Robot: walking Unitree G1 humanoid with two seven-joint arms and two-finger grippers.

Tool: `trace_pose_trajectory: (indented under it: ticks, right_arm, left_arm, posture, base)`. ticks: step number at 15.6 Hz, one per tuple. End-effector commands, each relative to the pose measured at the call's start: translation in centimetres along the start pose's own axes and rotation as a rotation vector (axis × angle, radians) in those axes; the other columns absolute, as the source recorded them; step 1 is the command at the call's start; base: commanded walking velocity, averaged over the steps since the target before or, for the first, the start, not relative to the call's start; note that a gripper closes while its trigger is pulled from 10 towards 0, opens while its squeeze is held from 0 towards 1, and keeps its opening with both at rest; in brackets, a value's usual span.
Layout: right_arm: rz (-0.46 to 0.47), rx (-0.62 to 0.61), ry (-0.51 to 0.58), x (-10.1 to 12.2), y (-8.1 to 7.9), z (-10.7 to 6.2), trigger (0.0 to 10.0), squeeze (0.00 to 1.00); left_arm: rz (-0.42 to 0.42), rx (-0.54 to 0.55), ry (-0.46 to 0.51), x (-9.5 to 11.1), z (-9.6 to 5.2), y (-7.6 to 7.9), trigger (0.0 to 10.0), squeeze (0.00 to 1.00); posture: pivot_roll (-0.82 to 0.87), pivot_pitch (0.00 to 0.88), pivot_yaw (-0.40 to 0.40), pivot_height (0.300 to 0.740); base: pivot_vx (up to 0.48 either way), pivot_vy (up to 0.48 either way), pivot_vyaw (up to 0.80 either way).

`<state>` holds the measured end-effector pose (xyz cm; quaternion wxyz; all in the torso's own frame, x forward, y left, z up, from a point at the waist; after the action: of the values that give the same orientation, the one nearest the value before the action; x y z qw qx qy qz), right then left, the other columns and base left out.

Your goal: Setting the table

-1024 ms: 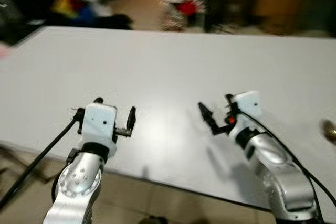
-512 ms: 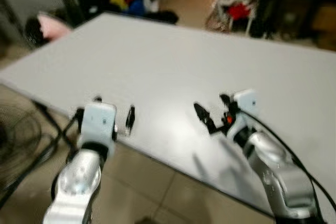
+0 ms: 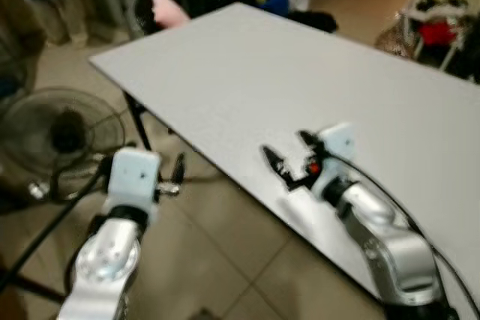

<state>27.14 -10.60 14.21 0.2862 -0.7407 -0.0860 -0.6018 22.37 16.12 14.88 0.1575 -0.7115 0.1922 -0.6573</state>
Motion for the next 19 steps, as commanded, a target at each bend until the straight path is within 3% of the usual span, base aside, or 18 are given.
trace_pose_trajectory:
  ticks: [1, 2, 3, 4, 7, 10, 12, 14, 16, 19]
  right_arm:
    - [0.003, -0.002, -0.004, 0.2, 0.3, -0.1, 10.0, 0.55]
    - [0.014, 0.006, -0.012, 0.1, 0.2, 0.0, 10.0, 0.55]
    - [0.042, 0.016, -0.001, 0.1, 0.0, -0.1, 10.0, 0.33]
    - [0.039, 0.009, 0.005, 0.0, 0.0, -0.2, 10.0, 0.0]
    - [0.072, 0.003, -0.011, -0.4, 0.0, -0.4, 10.0, 0.0]
    - [0.045, -0.058, 0.024, -0.1, 0.8, -0.7, 10.0, 0.0]
    - [0.02, -0.152, 0.066, 0.4, 2.0, -0.8, 10.0, 0.0]
    - [0.029, -0.365, 0.134, 1.0, 5.7, -1.7, 10.0, 0.0]
    - [-0.001, -0.472, 0.151, 0.8, 8.2, -3.1, 10.0, 0.0]
    - [-0.054, -0.48, 0.128, -0.3, 8.8, -4.6, 10.0, 0.0]
  left_arm:
    - [0.004, 0.01, 0.006, 0.2, -0.3, -0.1, 10.0, 0.0]
    - [0.004, 0.013, 0.004, 0.2, -0.3, -0.1, 10.0, 0.0]
    - [0.006, 0.013, 0.003, 0.2, -0.4, -0.1, 10.0, 0.0]
    - [0.008, 0.011, 0.003, 0.3, -0.5, -0.1, 10.0, 0.0]
    - [-0.005, 0.017, 0.003, 0.2, -0.6, -0.2, 10.0, 0.0]
    - [-0.041, 0.03, 0.021, 0.6, -0.8, -0.3, 10.0, 0.0]
    - [-0.017, 0.035, 0.018, 0.5, -0.8, -0.3, 10.0, 0.0]
    - [0.024, 0.056, 0.051, 0.3, -0.9, -0.9, 10.0, 0.0]
    - [-0.012, 0.084, 0.093, 0.3, -0.8, -1.7, 10.0, 0.0]
    - [-0.087, 0.107, 0.097, -0.5, -1.0, -2.1, 10.0, 0.0]
  posture:
    - [-0.02, 0.0, 0.038, 0.74]
    - [-0.02, 0.0, 0.038, 0.74]
    - [-0.02, 0.0, 0.042, 0.74]
    - [-0.02, 0.0, 0.044, 0.74]
    - [-0.03, 0.0, 0.052, 0.74]
    - [-0.03, 0.0, 0.052, 0.74]
    - [-0.04, 0.0, 0.054, 0.74]
    - [-0.05, 0.0, 0.069, 0.74]
    - [-0.06, 0.0, 0.087, 0.74]
    - [-0.09, 0.0, 0.112, 0.74]
  base:
    - [0.0, 0.0, 0.8]
    - [0.0, 0.0, 0.8]
    - [0.0, 0.0, 0.8]
    - [0.0, 0.0, 0.8]
    - [0.0, 0.0, 0.8]
    - [0.0, 0.0, 0.8]
    - [0.0, 0.0, 0.8]
    - [0.0, 0.0, 0.8]
    - [0.0, 0.0, 0.8]
    - [0.0, 0.0, 0.8]
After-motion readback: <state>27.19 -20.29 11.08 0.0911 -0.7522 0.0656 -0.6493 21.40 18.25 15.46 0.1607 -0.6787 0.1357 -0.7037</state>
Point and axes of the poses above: a point about 5 cm out from each wrist's last joint towards the gripper, its own z axis pointing out of the wrist towards the gripper, its own x axis along the axis of the wrist's last joint, y = z × x, the point moved 1 cm from there along z, pointing out of the wrist towards the gripper, and after that the axes turned 14 degrees about z, right-handed, at the moved point
